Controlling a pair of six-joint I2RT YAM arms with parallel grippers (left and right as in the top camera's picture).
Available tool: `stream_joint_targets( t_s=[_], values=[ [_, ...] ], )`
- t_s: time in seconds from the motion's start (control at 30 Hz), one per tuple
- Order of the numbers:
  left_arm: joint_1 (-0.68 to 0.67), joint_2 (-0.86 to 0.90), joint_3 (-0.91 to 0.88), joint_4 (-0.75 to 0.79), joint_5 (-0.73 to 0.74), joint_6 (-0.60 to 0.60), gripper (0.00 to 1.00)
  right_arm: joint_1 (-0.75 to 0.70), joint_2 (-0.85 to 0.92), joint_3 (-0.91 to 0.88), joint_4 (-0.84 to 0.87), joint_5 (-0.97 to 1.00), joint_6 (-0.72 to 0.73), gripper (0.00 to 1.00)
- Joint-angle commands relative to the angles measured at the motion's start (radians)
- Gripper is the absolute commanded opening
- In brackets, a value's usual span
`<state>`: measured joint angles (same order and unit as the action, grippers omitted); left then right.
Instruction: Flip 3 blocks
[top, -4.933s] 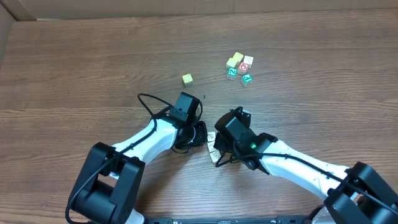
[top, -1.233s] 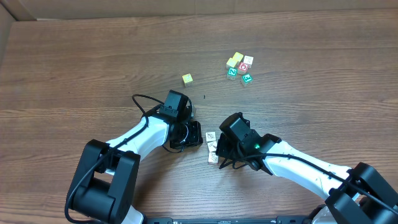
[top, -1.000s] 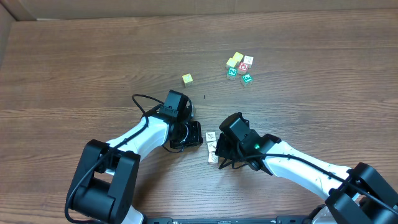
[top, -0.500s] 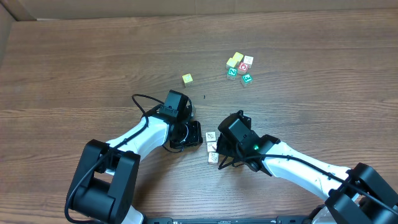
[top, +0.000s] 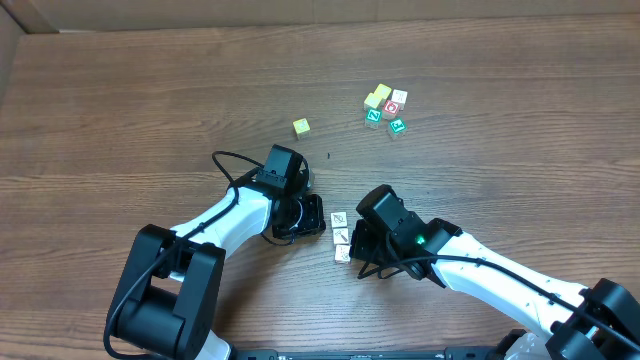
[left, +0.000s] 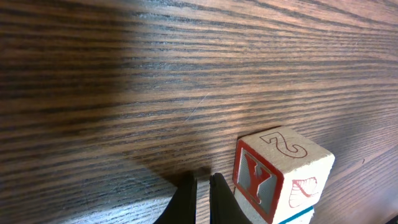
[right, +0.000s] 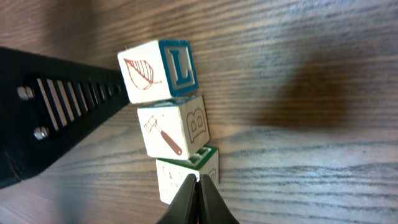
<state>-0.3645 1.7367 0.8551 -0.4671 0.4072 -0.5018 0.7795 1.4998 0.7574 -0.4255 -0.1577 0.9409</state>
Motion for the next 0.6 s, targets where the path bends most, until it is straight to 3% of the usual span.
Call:
stream_joint_targets(
  t_s=[0.0, 0.57],
  values=[
    [0.003, 0.01, -0.009, -0.008, -0.052, -0.01, 0.04, 0.006, -0.017, -0.005, -0.027, -0.023, -0.005, 0.04],
    [0.003, 0.01, -0.009, -0.018, -0.052, -0.011, 0.04, 0.018, 0.058, -0.012, -0.018, 0.022, -0.002, 0.04]
  ],
)
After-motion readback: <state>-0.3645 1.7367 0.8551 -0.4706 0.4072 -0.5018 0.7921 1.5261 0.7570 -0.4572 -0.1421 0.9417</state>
